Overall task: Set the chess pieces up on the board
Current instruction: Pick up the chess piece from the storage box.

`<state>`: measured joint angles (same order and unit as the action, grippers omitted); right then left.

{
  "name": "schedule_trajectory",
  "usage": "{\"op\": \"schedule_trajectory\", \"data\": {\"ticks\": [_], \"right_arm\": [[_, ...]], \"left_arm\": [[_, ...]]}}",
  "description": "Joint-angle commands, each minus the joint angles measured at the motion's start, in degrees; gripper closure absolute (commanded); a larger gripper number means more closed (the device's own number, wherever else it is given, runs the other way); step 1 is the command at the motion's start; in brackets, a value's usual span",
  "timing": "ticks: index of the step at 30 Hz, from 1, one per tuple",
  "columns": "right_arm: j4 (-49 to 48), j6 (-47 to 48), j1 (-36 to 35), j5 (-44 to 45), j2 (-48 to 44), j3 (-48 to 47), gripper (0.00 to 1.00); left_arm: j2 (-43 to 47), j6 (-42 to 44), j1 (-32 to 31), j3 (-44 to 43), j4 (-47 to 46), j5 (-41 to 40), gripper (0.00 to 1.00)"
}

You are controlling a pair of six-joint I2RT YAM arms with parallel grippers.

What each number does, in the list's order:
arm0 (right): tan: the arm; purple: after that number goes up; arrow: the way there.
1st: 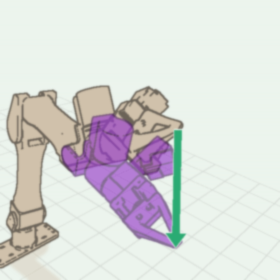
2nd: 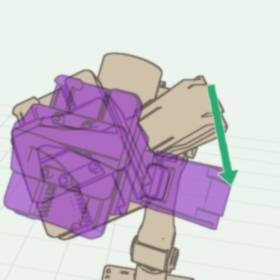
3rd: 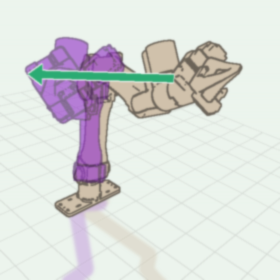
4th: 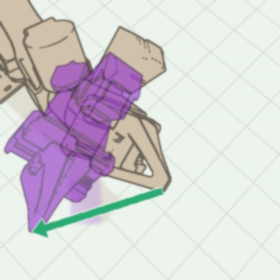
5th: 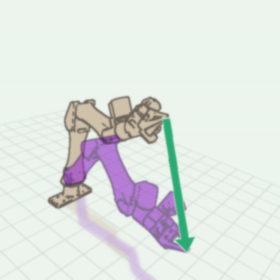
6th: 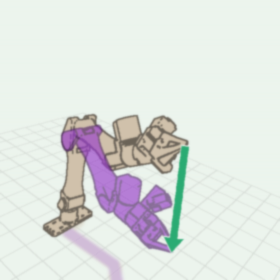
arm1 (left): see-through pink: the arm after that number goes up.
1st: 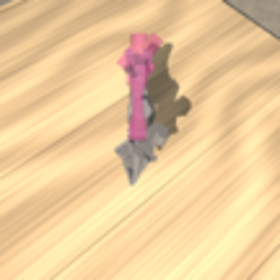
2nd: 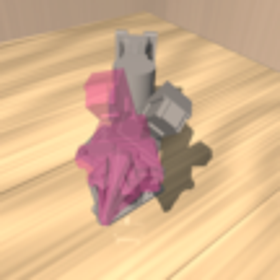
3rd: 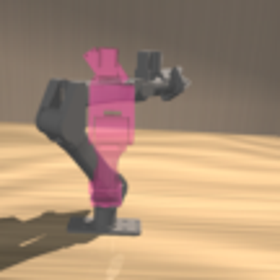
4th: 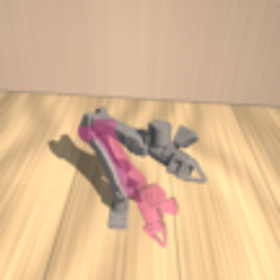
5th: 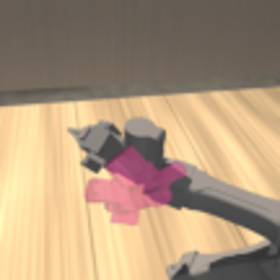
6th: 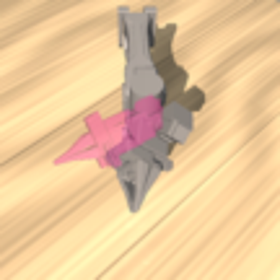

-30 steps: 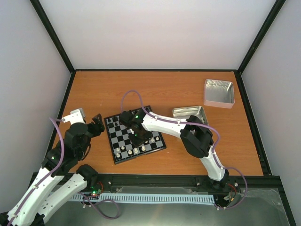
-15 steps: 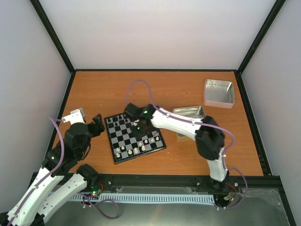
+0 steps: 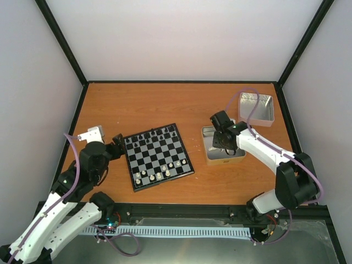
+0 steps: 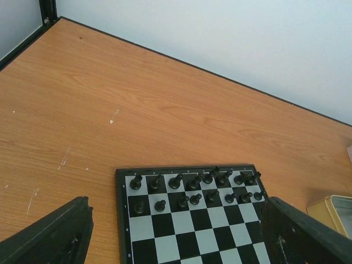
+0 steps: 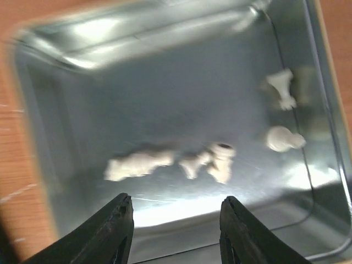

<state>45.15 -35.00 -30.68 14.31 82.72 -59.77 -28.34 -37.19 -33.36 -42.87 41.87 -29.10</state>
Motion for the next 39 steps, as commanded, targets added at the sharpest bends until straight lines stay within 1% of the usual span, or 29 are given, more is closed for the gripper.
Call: {"op": "schedule_trajectory", "data": {"ticks": [1, 5, 7, 9, 13, 16, 20, 24, 34, 39], "right_arm": [[-4.43, 2.0, 5.48, -1.91, 1.53, 4.85, 0.55], [-9.09, 4.33, 6.94, -8.02, 3.55, 5.3, 0.53], [-10.45, 2.34, 6.95, -11.93, 5.08, 4.66, 0.53], [-11.99, -1.09, 6.95, -13.98, 6.84, 4.69, 0.53], [-13.5, -9.23, 7.0, -12.88, 9.74, 5.71, 0.57], [-14.24, -12.51, 6.95, -12.05, 10.12, 6.68, 0.57], [-15.6, -13.2, 6.95, -11.52, 10.32, 7.26, 0.53], [-16.77, -12.59, 6.99, -12.38, 12.29, 6.46, 0.53], [-16.63, -11.23, 6.95, -12.09, 15.63, 4.17, 0.68], [-16.96, -9.58, 6.95, -12.24, 16.78, 3.37, 0.87]], "left_arm": [[-1.55, 1.7, 0.4, -0.62, -2.22, 1.47, 0.16], [-3.28, 1.69, 0.41, -0.88, -2.79, 2.11, 0.16], [-4.08, 1.55, 0.4, -1.06, -3.14, 2.4, 0.16], [-4.8, 1.42, 0.39, -1.05, -3.5, 2.7, 0.16], [-5.5, 0.86, 0.34, -0.99, -3.64, 2.64, 0.16], [-5.48, -0.17, 0.37, -1.07, -3.28, 2.33, 0.16], [-5.06, -0.76, 0.38, -0.37, -3.32, 2.62, 0.16], [-5.23, -0.78, 0.37, -0.09, -3.28, 2.58, 0.16], [-4.2, -0.91, 0.38, 0.07, -2.53, 1.81, 0.16], [-4.09, -0.94, 0.35, 0.22, -2.55, 2.09, 0.16]]}}
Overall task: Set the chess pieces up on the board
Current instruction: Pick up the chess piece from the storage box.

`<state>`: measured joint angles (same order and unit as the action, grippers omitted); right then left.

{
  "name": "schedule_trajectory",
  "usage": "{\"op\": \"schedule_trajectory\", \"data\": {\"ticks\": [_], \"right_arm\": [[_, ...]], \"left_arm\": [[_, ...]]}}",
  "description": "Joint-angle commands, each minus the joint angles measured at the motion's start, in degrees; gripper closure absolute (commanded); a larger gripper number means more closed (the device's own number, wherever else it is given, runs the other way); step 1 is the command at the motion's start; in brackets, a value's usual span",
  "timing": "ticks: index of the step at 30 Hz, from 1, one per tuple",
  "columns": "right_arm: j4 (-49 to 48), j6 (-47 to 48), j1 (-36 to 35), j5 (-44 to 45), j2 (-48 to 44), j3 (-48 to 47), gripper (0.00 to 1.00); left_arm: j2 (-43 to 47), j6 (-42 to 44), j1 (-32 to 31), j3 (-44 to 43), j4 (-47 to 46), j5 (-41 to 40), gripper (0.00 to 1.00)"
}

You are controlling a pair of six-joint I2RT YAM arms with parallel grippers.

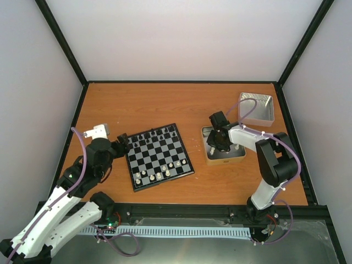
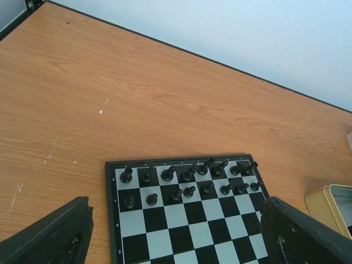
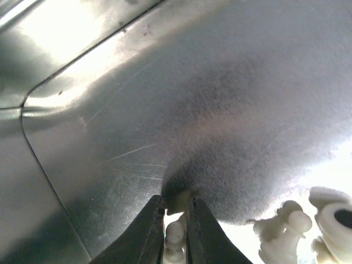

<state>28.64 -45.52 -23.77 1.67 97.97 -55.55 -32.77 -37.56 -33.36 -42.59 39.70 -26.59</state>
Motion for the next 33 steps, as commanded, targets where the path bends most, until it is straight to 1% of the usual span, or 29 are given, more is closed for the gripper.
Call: {"op": "schedule_trajectory", "data": {"ticks": [1, 5, 10, 15, 17, 21, 24, 25, 29, 33], "right_arm": [[-0.61, 1.31, 0.02, 0.68, 1.48, -0.92, 0.9], [-2.47, 3.35, 0.04, 1.46, -0.28, -1.06, 0.95], [-6.96, 4.12, 0.06, 0.92, -6.71, 0.55, 0.97], [-11.64, 2.47, -0.25, -4.0, -15.37, 3.01, 0.97], [-13.8, 1.55, -1.09, -6.76, -18.24, 3.6, 0.97], [-18.96, 0.02, -5.61, -9.87, -22.7, 4.12, 0.97], [-23.37, -1.75, -10.77, -11.1, -24.69, 3.8, 0.97], [-25.0, -2.52, -12.29, -11.5, -25.08, 3.78, 0.97], [-30.99, -5.89, -16.73, -13.94, -25.04, 3.26, 0.96], [-33.06, -7.46, -19.45, -15.78, -23.36, 1.62, 0.96]], "left_arm": [[0.34, -0.44, 0.4, -0.06, -0.52, -0.18, 0.16], [0.2, 0.69, 0.38, 0.4, -2.01, 2.39, 0.16], [-0.13, 2.36, 0.34, 2.28, -7.36, 10.52, 0.16], [-1.56, 3.22, 0.36, 4.93, -17.14, 23.89, 0.14], [-2.93, 2.94, 0.44, 5.83, -21.36, 31.11, 0.13], [-7.1, 0.55, 0.38, 7.49, -31.45, 42.84, 0.13], [-11.24, -1.78, 0.37, 8.5, -38.27, 49.3, 0.13], [-12.71, -2.26, 0.39, 8.71, -40.06, 51.08, 0.14], [-15.9, -3.46, 0.32, 9.88, -45.61, 53.83, 0.2], [-17.06, -4.33, 0.32, 11.05, -49.35, 56.37, 0.23]]}}
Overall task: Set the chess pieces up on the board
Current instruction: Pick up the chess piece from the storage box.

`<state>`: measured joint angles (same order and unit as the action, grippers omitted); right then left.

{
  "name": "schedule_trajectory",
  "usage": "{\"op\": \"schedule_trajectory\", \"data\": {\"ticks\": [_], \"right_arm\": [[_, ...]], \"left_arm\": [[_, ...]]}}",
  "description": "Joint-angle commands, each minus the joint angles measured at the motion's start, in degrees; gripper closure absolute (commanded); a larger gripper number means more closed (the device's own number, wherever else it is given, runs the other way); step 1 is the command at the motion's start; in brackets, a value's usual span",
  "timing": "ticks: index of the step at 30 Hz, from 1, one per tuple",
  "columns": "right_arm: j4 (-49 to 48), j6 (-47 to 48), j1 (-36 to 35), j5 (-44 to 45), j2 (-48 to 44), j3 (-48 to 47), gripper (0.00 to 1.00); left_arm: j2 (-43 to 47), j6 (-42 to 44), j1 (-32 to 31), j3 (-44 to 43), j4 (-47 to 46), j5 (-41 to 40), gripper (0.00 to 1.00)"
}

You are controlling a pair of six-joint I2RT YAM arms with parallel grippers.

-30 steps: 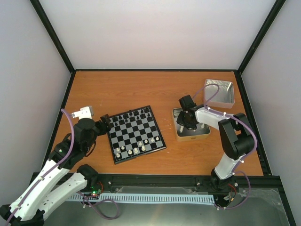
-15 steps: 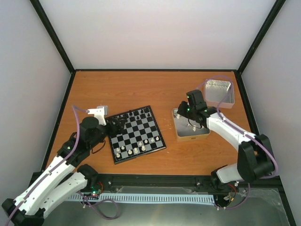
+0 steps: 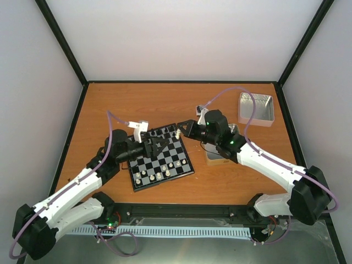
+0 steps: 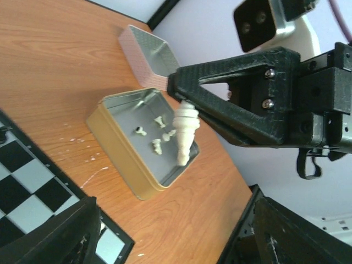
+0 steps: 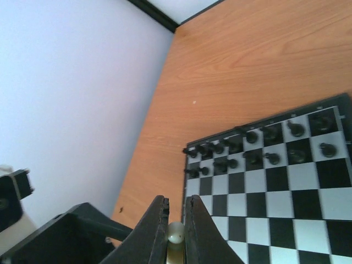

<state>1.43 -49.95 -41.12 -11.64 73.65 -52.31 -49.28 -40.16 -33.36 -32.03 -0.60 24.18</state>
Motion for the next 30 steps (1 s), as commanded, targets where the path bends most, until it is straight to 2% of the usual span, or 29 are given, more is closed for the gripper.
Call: {"op": "schedule_trajectory", "data": {"ticks": [1, 6, 10, 15, 20, 25, 27, 30], "right_arm": [[-5.91, -3.34, -2.46, -2.87, 1.36, -1.91, 0.95], [-6.63, -3.61, -4.01, -3.89, 2.48, -3.2, 0.94], [-6.09, -3.55, -5.19, -3.74, 3.17, -4.13, 0.93], [-5.74, -3.57, -6.3, -3.84, 4.04, -4.61, 0.93], [-5.45, -3.24, -6.5, -3.1, 4.34, -4.52, 0.92], [-5.21, -2.95, -6.51, -3.06, 4.5, -4.58, 0.92], [-5.38, -2.74, -6.51, -3.09, 4.64, -4.63, 0.93], [-3.72, -1.29, -6.51, -1.84, 5.31, -4.68, 0.92]], "left_arm": [[-0.82, -2.1, 0.32, 0.56, -9.7, 5.93, 0.25], [-2.41, -2.9, 0.32, 0.1, -8.43, 1.92, 0.34], [-4.16, -2.76, 0.32, -0.22, -10.41, 2.05, 0.39], [-6.69, -1.76, 0.32, -1.66, -9.98, 4.0, 0.55], [-5.5, -1.78, 0.32, -1.06, -9.6, 2.99, 0.69], [-4.46, -1.76, 0.36, -0.33, -9.0, 1.17, 0.8], [-4.47, -1.61, 0.32, -0.18, -8.77, 0.41, 0.82], [-4.78, -1.41, 0.32, -0.77, -5.29, -3.7, 0.8]]}}
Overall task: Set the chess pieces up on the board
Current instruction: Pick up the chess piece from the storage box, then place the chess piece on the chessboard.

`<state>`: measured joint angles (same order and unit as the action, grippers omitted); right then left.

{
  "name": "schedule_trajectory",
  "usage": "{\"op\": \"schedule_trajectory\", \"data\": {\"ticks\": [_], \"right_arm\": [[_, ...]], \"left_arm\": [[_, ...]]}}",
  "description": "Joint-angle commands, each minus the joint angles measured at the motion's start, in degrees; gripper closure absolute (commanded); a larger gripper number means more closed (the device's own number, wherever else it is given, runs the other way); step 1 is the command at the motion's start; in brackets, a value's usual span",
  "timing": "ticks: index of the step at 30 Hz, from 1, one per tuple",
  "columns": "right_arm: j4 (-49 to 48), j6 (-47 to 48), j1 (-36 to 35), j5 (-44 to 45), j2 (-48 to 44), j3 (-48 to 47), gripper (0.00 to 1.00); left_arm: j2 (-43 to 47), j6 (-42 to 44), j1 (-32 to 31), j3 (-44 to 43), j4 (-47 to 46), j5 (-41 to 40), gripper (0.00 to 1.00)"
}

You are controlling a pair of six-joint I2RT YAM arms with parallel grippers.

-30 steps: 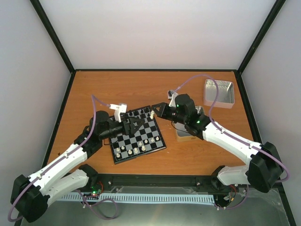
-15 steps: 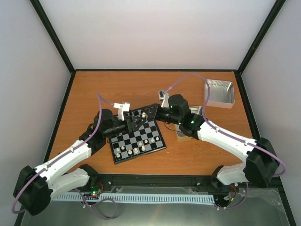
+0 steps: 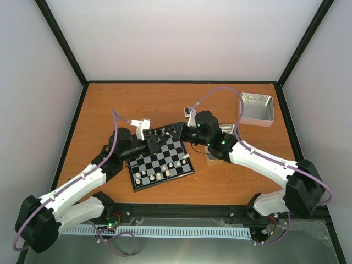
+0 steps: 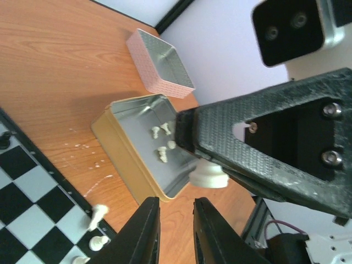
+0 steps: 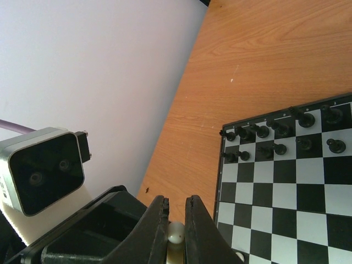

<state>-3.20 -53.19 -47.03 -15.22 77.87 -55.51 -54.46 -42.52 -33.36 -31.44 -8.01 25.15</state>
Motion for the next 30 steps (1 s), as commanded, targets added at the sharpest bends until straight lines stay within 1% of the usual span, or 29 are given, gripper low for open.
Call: {"op": "schedule_trajectory", "data": {"ticks": [1, 3, 4, 6, 8, 10, 16, 19, 23, 27, 30], "right_arm": [[1.82, 2.74, -0.61, 2.53, 1.18, -1.5, 0.92], [3.53, 4.53, -0.61, 4.41, 1.57, -1.37, 0.92], [4.06, 5.5, -0.63, 4.83, 1.92, -1.26, 0.92], [4.96, 6.75, -0.61, 4.68, 2.88, -1.53, 0.92], [4.36, 7.04, -0.6, 2.37, 3.76, -1.78, 0.92], [2.81, 6.98, -0.71, -0.33, 4.34, -1.72, 0.92], [1.4, 6.69, -0.77, -3.71, 4.82, -2.21, 0.9], [0.51, 5.56, -0.79, -5.0, 5.14, -2.09, 0.9], [-0.01, 2.8, -0.79, -5.13, 5.03, -1.85, 0.9], [-0.03, -0.93, -0.7, -3.54, 5.59, -2.08, 0.9], [-2.46, -3.14, -0.7, -5.03, 6.42, -2.11, 0.9]], "left_arm": [[0.43, 1.13, 0.32, -1.55, 3.67, -5.99, 0.77], [0.68, 1.48, 0.36, -1.6, 5.73, -7.84, 0.7], [0.89, 1.65, 0.32, -1.54, 6.24, -8.04, 0.64], [1.54, 1.78, 0.32, -1.08, 5.93, -7.42, 0.57], [2.02, 2.25, 0.32, -0.78, 4.77, -5.57, 0.52], [2.27, 2.98, 0.33, -0.71, 4.0, -5.16, 0.5], [1.7, 3.4, 0.32, -0.62, 4.06, -5.42, 0.5], [1.68, 3.17, 0.32, -0.3, 3.12, -5.22, 0.54], [1.86, 3.16, 0.36, -0.06, 2.92, -4.65, 0.58], [2.82, 2.75, 0.32, 1.56, 2.04, -3.47, 0.58], [3.53, 2.46, 0.33, 2.66, 1.1, -2.71, 0.58]]}}
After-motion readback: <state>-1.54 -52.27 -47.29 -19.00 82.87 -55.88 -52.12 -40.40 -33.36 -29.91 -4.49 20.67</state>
